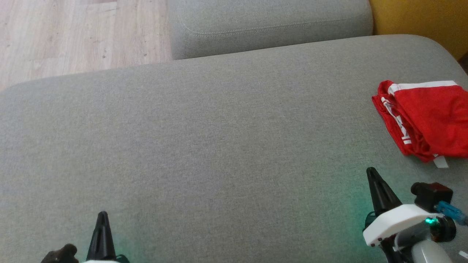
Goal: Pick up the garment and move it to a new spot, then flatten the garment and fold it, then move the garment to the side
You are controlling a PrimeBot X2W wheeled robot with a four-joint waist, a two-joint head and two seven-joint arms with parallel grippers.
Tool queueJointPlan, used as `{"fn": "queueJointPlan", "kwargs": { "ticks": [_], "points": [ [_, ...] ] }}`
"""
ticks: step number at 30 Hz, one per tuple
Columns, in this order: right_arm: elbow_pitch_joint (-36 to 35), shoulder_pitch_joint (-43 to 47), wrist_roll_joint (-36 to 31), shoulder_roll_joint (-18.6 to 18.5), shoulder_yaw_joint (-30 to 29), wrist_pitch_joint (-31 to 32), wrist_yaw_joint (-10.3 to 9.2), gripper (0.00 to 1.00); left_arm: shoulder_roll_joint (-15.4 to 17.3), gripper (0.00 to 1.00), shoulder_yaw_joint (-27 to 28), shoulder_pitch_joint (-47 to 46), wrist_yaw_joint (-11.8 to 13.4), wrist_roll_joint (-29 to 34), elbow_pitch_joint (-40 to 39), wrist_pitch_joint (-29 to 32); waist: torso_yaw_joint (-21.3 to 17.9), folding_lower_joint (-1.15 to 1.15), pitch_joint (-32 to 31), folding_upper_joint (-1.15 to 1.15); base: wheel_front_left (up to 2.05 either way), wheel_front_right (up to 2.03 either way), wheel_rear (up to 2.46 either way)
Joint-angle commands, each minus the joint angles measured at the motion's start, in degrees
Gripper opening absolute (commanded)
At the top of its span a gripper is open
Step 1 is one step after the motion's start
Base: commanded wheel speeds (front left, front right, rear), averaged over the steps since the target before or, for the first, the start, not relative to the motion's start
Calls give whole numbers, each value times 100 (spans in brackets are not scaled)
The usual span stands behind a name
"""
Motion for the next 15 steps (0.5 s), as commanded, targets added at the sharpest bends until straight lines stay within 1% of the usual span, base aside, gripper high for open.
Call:
{"fn": "queueJointPlan", "kwargs": {
  "ticks": [1, 15],
  "points": [
    [-189, -243, 129, 2, -49, 19, 0, 0, 22, 0, 69, -227, -9, -113, -184, 14, 3, 0, -1, 0, 0, 0, 0],
    [-177, -298, 1014, 54, -165, 90, -1, 0, -1, 0, 138, -330, -20, -933, -268, 241, 45, 0, -20, 0, 0, 0, 0]
  ]
}}
